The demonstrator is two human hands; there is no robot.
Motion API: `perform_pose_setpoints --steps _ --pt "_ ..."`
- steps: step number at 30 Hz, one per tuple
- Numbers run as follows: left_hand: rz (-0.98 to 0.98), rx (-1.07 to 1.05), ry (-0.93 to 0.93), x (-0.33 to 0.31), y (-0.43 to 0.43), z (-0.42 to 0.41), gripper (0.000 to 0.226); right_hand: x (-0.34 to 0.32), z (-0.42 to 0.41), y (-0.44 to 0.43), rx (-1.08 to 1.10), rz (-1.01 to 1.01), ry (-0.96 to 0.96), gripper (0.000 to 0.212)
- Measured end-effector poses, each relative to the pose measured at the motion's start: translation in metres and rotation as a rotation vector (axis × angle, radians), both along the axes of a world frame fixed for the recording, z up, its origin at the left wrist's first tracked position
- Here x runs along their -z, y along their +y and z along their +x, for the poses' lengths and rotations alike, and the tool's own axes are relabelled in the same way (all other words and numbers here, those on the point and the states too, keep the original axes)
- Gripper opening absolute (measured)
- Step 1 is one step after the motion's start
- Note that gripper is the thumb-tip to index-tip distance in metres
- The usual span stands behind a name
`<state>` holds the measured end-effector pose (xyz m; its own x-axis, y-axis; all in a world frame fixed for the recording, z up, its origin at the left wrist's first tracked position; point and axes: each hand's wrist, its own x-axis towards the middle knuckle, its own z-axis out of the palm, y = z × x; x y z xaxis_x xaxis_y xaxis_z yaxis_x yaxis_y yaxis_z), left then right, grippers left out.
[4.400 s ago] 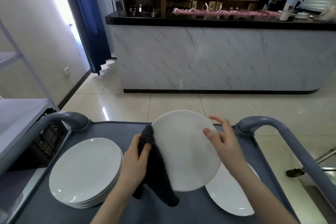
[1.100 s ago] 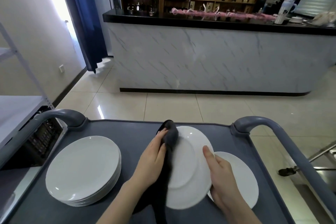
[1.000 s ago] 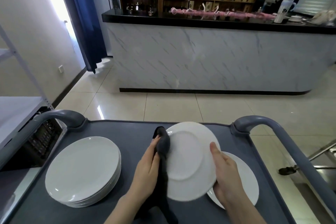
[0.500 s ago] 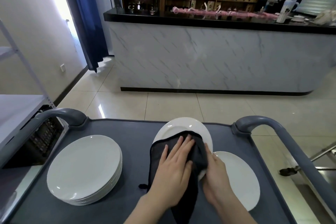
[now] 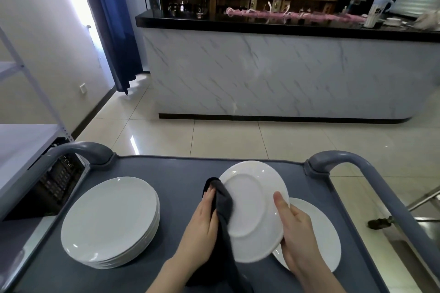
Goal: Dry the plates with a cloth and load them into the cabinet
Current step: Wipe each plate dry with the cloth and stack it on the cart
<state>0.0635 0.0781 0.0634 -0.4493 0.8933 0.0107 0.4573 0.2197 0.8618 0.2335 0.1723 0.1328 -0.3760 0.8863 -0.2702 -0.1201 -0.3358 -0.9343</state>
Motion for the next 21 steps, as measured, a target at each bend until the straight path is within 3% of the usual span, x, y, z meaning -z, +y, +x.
perform_pose_setpoints --steps 4,8,10,12,15,18,21 --pt "-0.097 0.044 0.048 0.007 -0.013 -0.009 0.051 -0.001 0.001 0.006 -0.024 0.123 -0.096 0.08" --pt "-0.179 -0.044 0.144 -0.005 -0.011 -0.025 0.032 -0.005 -0.003 0.008 -0.029 0.35 -0.222 0.062" --pt "-0.057 -0.205 -0.027 -0.024 -0.013 -0.029 0.022 -0.006 -0.007 0.006 -0.064 0.563 -0.302 0.05" --pt "0.094 -0.271 -0.382 -0.045 -0.012 -0.031 0.017 -0.003 -0.013 0.004 -0.154 0.856 -0.394 0.038" --pt "0.222 -0.246 -0.859 -0.07 -0.015 -0.031 0.027 0.001 -0.028 -0.001 -0.234 1.399 -0.434 0.015" --pt "0.244 -0.373 -1.005 -0.079 -0.022 -0.035 0.033 0.008 -0.045 -0.009 -0.281 1.814 -0.486 0.029" --pt "0.24 -0.549 -0.931 -0.069 -0.032 -0.038 0.031 0.015 -0.06 -0.018 -0.422 1.901 -0.521 0.029"
